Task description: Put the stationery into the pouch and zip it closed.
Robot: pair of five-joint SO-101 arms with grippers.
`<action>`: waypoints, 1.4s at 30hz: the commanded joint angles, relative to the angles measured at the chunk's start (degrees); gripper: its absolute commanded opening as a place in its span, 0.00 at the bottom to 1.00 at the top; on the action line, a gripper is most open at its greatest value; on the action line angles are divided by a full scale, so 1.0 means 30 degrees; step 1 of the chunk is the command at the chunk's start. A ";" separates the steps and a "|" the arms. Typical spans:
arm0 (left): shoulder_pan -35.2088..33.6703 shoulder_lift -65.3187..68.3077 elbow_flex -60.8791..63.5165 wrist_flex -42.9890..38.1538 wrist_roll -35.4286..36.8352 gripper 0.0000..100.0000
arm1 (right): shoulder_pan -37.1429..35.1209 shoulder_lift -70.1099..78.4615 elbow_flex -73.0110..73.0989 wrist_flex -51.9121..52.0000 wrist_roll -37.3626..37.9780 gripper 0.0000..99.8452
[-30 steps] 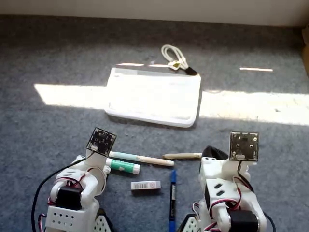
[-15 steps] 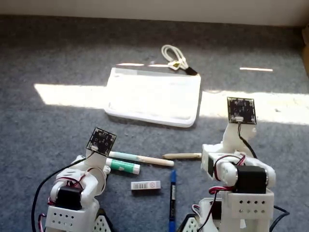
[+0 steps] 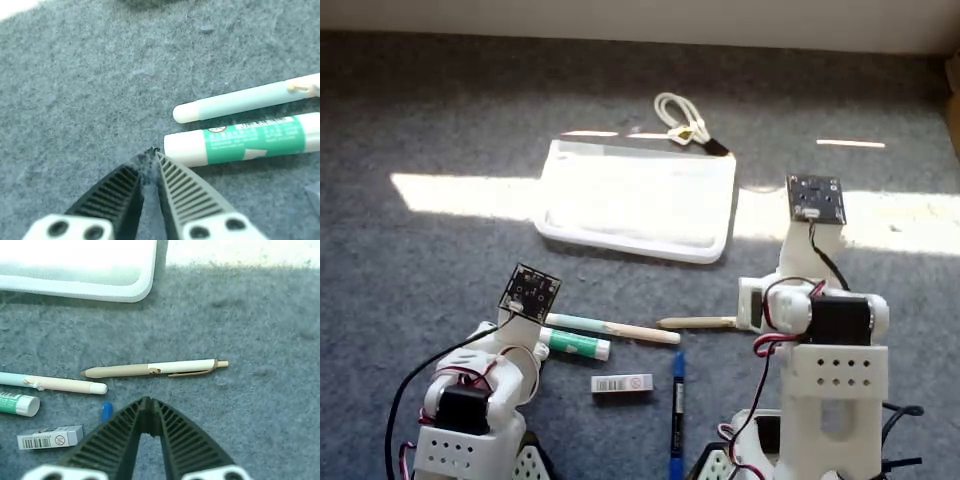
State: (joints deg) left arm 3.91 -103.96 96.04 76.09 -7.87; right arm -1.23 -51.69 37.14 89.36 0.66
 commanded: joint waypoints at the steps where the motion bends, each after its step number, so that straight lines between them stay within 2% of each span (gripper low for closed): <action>1: -0.0044 -0.0044 0.0366 0.0117 0.0234 0.01 | -0.0161 0.0777 -0.1626 -0.0513 0.0147 0.01; 13: -0.0044 -0.0044 0.0366 0.0117 0.0234 0.01 | -0.0249 0.1011 -0.1832 -0.3678 0.0059 0.01; 25: -0.0044 -0.0044 0.0366 0.0117 0.0234 0.01 | -0.2799 0.1040 -0.1978 -0.4527 -0.0088 0.01; 31: -0.0044 -0.0044 0.0366 0.0117 0.0234 0.01 | -0.2799 0.1070 -0.1978 -0.6989 -0.3663 0.01; 34: -0.0044 -0.0044 0.0366 0.0117 0.0234 0.01 | -0.2799 0.1158 -0.1978 -0.7722 -0.4073 0.01; 42: -0.0044 -0.0044 0.0366 0.0117 0.0234 0.01 | -0.2740 0.7897 -0.4615 -0.7663 -0.4103 0.01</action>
State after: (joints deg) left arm 3.91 -103.96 96.04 76.09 -7.87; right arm -9.23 -35.43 29.23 67.12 -10.95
